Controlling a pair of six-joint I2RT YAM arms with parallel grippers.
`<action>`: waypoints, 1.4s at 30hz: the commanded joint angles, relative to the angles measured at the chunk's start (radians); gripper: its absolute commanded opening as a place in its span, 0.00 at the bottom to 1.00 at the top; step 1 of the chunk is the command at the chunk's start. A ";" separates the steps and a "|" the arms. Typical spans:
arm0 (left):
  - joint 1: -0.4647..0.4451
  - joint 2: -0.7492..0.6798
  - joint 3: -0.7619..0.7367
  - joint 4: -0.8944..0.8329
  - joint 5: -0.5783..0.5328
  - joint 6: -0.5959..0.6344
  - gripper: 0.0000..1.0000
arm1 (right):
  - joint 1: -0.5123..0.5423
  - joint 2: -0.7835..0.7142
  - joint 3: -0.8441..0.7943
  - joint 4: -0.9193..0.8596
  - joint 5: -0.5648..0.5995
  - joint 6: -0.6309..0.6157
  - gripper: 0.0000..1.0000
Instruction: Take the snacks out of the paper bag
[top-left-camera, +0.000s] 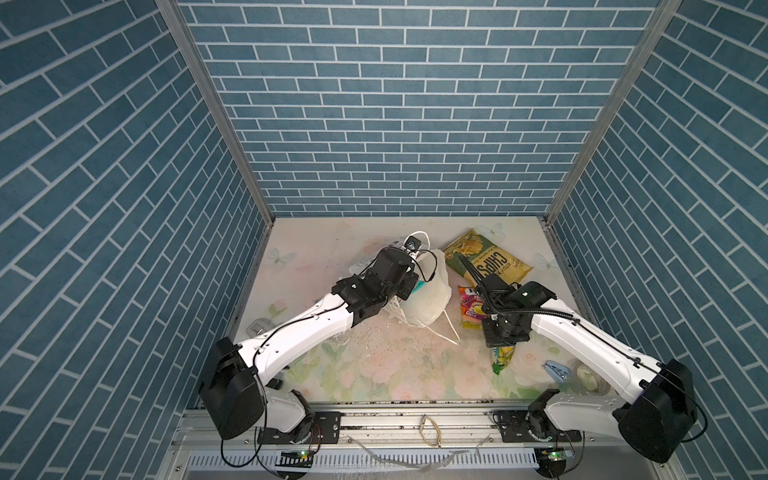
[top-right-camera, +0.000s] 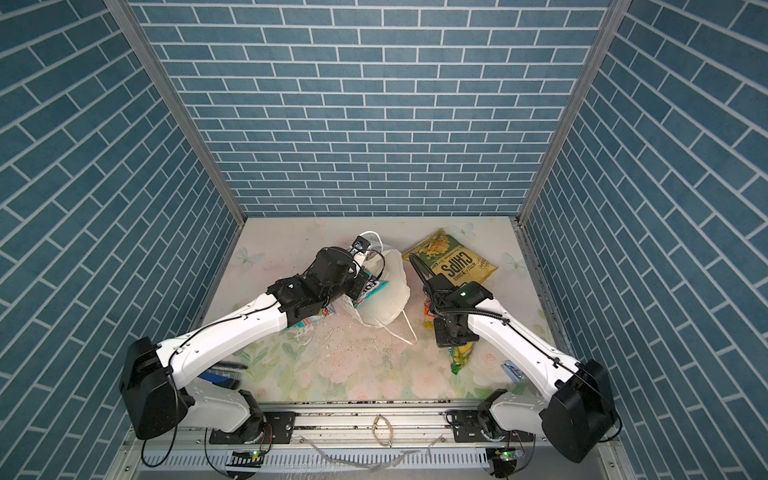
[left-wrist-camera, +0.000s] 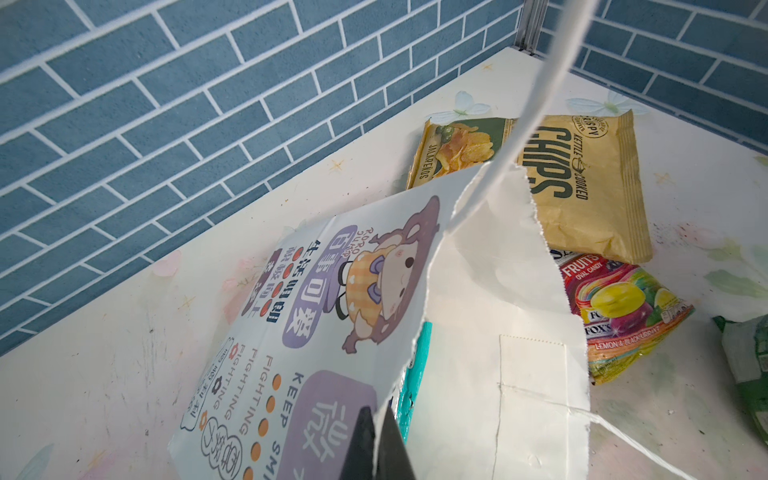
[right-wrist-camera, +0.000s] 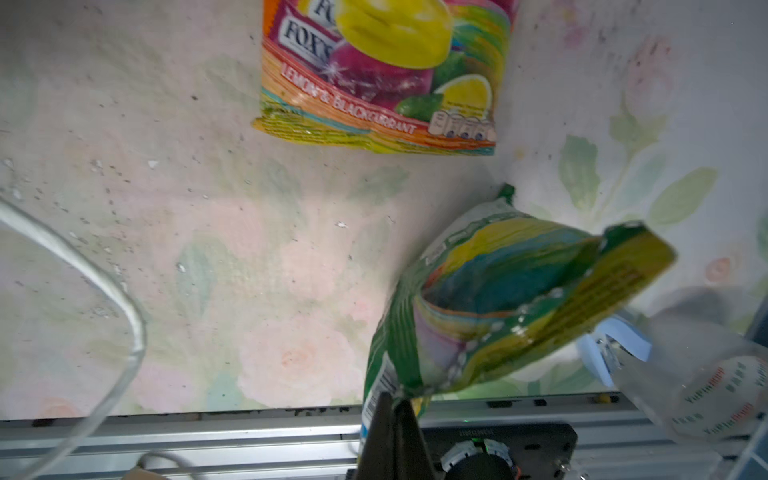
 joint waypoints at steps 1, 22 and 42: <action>0.001 -0.036 0.015 0.006 -0.005 0.009 0.00 | -0.019 -0.034 -0.032 0.115 -0.093 -0.021 0.08; 0.001 -0.034 0.040 -0.024 -0.005 0.026 0.00 | -0.135 -0.283 -0.110 0.348 -0.182 0.006 0.26; 0.002 -0.020 0.046 -0.068 -0.018 0.007 0.00 | 0.090 -0.179 -0.289 1.242 -0.519 0.212 0.21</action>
